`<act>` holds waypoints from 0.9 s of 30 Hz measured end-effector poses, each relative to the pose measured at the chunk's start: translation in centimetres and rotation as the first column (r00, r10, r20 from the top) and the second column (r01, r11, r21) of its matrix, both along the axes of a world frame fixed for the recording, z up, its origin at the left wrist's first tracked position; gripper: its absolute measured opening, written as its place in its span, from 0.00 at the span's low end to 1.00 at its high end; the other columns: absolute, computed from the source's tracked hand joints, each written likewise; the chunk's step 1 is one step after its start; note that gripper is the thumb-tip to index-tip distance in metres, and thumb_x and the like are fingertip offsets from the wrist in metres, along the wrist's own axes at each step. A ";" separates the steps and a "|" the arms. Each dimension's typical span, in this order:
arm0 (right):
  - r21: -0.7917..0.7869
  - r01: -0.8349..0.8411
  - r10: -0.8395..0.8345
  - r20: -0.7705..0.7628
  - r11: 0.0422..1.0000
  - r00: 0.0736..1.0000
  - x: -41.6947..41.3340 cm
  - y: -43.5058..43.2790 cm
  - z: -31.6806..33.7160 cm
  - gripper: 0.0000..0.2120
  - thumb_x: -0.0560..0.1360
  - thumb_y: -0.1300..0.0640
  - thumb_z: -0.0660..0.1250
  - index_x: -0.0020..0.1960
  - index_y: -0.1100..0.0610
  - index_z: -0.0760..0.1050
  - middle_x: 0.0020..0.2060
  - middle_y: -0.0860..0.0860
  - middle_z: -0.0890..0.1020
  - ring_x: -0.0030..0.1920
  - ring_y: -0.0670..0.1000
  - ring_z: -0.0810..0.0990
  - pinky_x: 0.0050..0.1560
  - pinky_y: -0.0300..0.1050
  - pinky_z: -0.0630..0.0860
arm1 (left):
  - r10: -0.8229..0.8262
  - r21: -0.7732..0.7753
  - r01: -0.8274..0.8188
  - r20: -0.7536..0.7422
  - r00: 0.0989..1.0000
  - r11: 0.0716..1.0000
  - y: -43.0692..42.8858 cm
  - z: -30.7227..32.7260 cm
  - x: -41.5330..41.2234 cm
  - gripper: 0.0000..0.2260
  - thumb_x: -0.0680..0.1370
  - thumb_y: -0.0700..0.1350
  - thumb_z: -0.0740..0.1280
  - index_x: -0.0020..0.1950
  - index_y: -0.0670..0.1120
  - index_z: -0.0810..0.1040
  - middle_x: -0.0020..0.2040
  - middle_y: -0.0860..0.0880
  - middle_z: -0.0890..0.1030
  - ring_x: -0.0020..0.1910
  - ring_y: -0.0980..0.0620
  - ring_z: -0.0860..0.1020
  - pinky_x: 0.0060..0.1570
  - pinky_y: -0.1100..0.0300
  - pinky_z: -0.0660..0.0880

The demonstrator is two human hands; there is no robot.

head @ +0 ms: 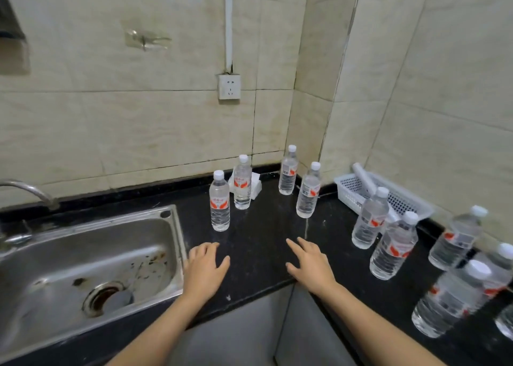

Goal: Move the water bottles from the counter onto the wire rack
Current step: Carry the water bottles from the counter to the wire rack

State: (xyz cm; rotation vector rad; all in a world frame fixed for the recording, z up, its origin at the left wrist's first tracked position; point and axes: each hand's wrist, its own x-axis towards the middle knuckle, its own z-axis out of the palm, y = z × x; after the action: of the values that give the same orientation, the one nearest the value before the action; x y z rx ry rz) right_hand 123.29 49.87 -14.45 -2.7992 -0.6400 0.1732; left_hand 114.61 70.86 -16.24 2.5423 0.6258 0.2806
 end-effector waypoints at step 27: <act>0.199 -0.050 0.081 -0.152 0.979 0.985 26.8 18.1 -3.4 0.36 0.72 0.50 0.67 0.74 0.50 0.50 0.68 0.54 0.68 0.68 0.56 0.65 0.65 0.55 0.67 | 0.343 -0.536 -0.217 0.145 0.928 0.816 9.8 -4.4 22.6 0.38 0.65 0.53 0.74 0.71 0.49 0.61 0.68 0.47 0.70 0.67 0.46 0.69 0.67 0.45 0.66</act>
State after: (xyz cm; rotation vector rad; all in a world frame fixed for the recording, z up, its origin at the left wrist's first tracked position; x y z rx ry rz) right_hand 150.11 67.97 -17.80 -2.5477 -0.6725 0.3258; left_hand 137.17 80.65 -20.61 1.8663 0.8559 0.4462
